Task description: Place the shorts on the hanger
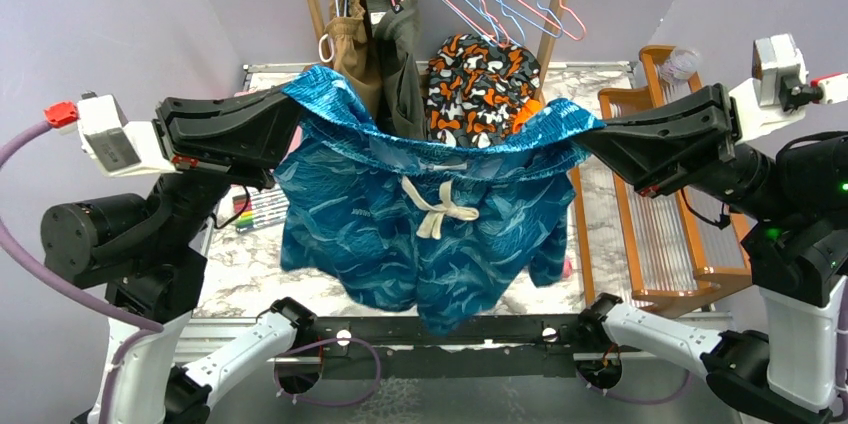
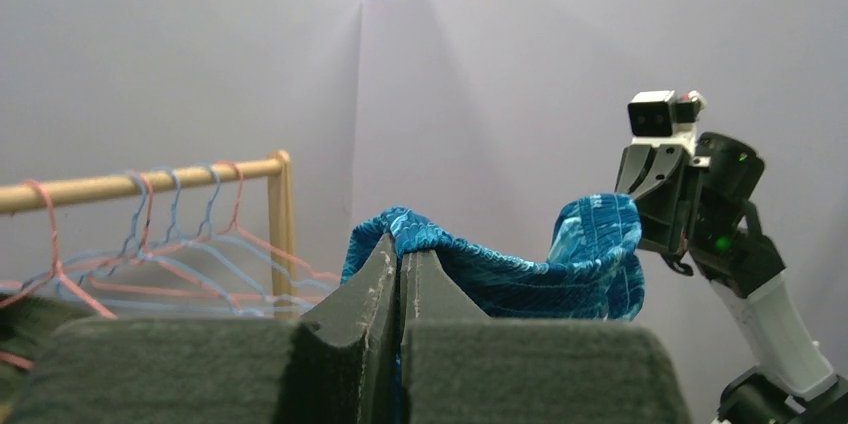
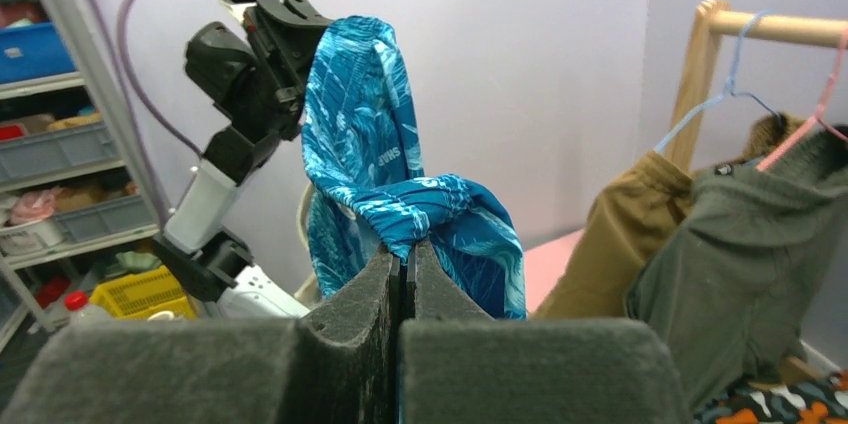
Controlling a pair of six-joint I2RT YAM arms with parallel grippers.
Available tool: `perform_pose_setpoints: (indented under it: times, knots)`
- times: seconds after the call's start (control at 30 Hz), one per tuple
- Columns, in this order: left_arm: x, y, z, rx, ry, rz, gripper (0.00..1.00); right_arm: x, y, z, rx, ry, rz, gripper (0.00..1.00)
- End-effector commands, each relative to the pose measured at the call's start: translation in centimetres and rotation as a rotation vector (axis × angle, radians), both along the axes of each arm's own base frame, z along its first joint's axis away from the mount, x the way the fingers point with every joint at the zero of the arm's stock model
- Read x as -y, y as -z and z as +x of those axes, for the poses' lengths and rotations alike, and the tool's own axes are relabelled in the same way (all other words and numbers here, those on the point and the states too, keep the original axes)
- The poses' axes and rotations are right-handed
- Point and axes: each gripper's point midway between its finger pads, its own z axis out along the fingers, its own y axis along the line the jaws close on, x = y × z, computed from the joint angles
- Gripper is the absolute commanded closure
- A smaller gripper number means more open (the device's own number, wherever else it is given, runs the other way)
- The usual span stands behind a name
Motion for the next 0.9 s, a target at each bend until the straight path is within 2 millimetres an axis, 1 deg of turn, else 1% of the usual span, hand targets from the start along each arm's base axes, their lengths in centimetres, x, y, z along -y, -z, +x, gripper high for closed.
perform_pose_setpoints:
  times: [0.0,0.07,0.1,0.17,0.27,0.37,0.47,0.57,0.63,0.87]
  knots:
    - [-0.2,2.8,2.3,-0.064,-0.067,-0.011,1.00,0.3,2.5,3.2,-0.060,0.139,-0.003,0.99]
    - [0.2,6.0,4.1,-0.153,-0.094,0.016,1.00,0.2,5.6,5.7,-0.139,0.227,-0.039,0.99]
    - [0.5,8.0,5.2,-0.207,-0.108,0.033,1.00,0.2,7.2,6.8,-0.176,0.265,-0.065,0.99]
    - [0.8,11.7,6.6,-0.303,-0.128,0.063,1.00,0.0,10.3,8.4,-0.239,0.318,-0.116,0.99]
    - [0.8,17.1,8.2,-0.441,-0.166,0.081,1.00,-0.4,15.3,9.8,-0.322,0.356,-0.191,0.99]
    - [0.1,22.3,9.7,-0.577,-0.231,0.078,1.00,-0.8,20.5,11.0,-0.418,0.381,-0.241,0.99]
    - [-0.9,27.1,11.1,-0.704,-0.320,0.083,1.00,-1.2,24.8,11.9,-0.503,0.407,-0.275,0.99]
    - [-1.2,31.1,12.1,-0.803,-0.374,0.116,1.00,-1.3,28.5,12.9,-0.570,0.444,-0.307,0.99]
    - [-1.2,33.2,12.6,-0.855,-0.394,0.130,1.00,-1.2,30.8,13.5,-0.615,0.474,-0.323,0.99]
    - [-0.8,40.8,13.5,-1.035,-0.426,0.154,1.00,-1.6,38.1,14.3,-0.756,0.512,-0.378,0.99]
